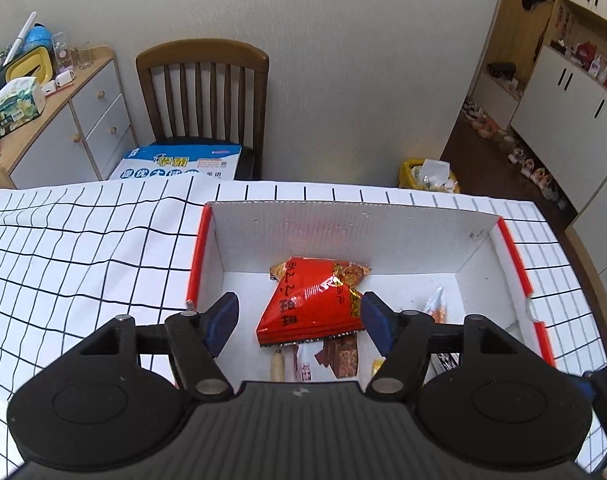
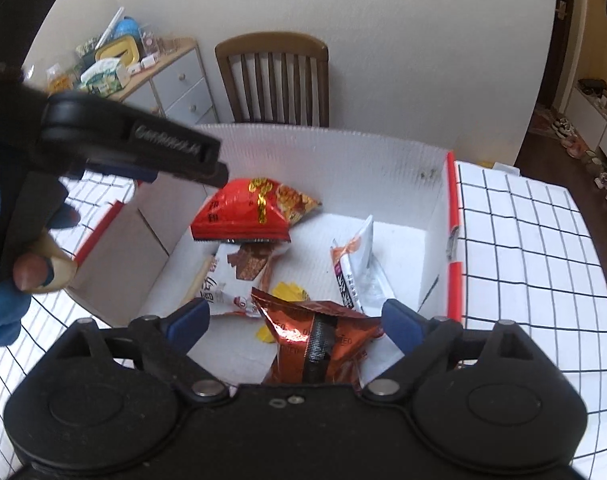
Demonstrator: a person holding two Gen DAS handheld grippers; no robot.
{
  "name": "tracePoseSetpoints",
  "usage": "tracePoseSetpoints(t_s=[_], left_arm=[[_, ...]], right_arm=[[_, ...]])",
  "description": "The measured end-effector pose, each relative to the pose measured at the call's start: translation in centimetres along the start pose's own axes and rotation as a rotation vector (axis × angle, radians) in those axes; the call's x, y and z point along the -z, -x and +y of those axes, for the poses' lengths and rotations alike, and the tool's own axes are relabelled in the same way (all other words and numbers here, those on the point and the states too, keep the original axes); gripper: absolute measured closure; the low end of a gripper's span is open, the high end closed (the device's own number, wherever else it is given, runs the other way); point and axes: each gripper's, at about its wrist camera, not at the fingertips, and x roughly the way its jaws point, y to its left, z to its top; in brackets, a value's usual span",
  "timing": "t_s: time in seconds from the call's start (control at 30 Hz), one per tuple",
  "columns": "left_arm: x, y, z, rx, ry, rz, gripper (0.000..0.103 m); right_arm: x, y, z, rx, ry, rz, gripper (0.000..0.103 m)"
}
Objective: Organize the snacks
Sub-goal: 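Open both grippers over the red box, dropping the red and brown bags, then withdraw both grippers from the box toward the remaining snacks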
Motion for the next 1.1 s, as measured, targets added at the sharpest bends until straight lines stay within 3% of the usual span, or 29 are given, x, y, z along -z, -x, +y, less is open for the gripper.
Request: tracePoseSetpoints(t_s=[0.13,0.63,1.1], left_arm=[[0.6,2.3,0.2,0.011,-0.008,-0.032,0.036],[4.1,10.9,0.4,0.055,-0.064,-0.118,0.036],[9.0,16.2,0.4,0.139,-0.115,-0.124,0.030]], right_arm=[[-0.1,1.9,0.1,0.000,-0.010,-0.032,0.004],[1.4,8.4,1.5,0.009,-0.026,-0.105,0.003],[4.7,13.7,2.6,0.013,-0.039,-0.164,0.002]])
